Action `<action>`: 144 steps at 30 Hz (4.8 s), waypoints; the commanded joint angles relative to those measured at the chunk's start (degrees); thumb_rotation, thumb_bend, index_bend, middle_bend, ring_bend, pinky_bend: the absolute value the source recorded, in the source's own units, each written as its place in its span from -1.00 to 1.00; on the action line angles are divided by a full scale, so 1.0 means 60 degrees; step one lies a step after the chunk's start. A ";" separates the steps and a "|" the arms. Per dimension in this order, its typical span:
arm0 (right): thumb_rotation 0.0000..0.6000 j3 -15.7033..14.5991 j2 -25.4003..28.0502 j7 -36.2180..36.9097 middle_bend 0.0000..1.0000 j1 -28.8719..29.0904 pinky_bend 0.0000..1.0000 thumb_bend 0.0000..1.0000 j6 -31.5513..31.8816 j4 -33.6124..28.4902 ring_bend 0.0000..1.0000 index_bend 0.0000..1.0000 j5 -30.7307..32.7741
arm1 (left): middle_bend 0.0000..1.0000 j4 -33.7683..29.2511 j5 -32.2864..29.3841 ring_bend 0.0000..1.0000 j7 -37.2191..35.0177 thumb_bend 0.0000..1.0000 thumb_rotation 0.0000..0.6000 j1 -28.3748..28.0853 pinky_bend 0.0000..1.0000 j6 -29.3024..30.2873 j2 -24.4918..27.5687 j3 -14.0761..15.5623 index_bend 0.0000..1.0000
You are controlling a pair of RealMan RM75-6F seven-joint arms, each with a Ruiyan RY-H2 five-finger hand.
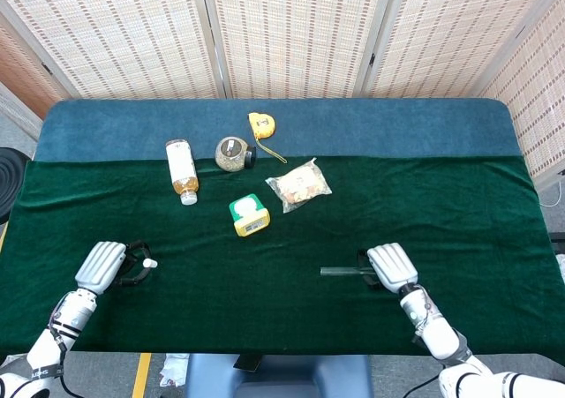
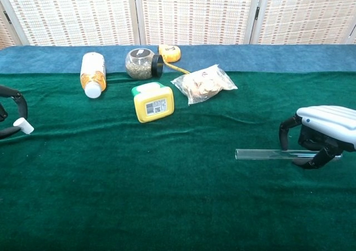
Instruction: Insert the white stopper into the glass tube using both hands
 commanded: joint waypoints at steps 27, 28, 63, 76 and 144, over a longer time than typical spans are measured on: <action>1.00 0.0804 -0.0159 0.4321 1.00 0.0441 1.00 0.28 0.0128 -0.0705 1.00 0.62 -0.1084 | 1.00 -0.1738 -0.0145 0.85 -0.2485 -0.04 1.00 -0.0349 0.69 0.0564 0.0671 -0.1112 0.24; 1.00 0.0899 -0.0266 0.4696 1.00 0.0512 1.00 0.28 0.0064 -0.0684 1.00 0.62 -0.1081 | 1.00 -0.1866 -0.0113 0.85 -0.2514 -0.04 1.00 -0.0375 0.69 0.0632 0.0667 -0.1171 0.24; 1.00 0.1673 -0.2392 0.5911 1.00 0.1796 1.00 0.28 -0.0076 -0.0252 1.00 0.64 -0.0723 | 1.00 -0.3490 0.1317 0.85 0.0253 -0.04 1.00 -0.1012 0.69 0.1357 -0.0074 -0.1117 0.24; 1.00 0.1684 -0.2560 0.5920 1.00 0.1892 1.00 0.28 0.0011 -0.0197 1.00 0.65 -0.0653 | 1.00 -0.3403 0.1317 0.85 0.0546 -0.04 1.00 -0.1176 0.69 0.1339 -0.0385 -0.1070 0.24; 1.00 0.1742 -0.2949 0.5610 1.00 0.2042 1.00 0.28 0.0311 -0.0198 1.00 0.65 -0.0448 | 1.00 -0.3362 0.0942 0.77 0.0708 -0.19 1.00 -0.1355 0.69 0.0979 -0.0237 -0.0802 -0.40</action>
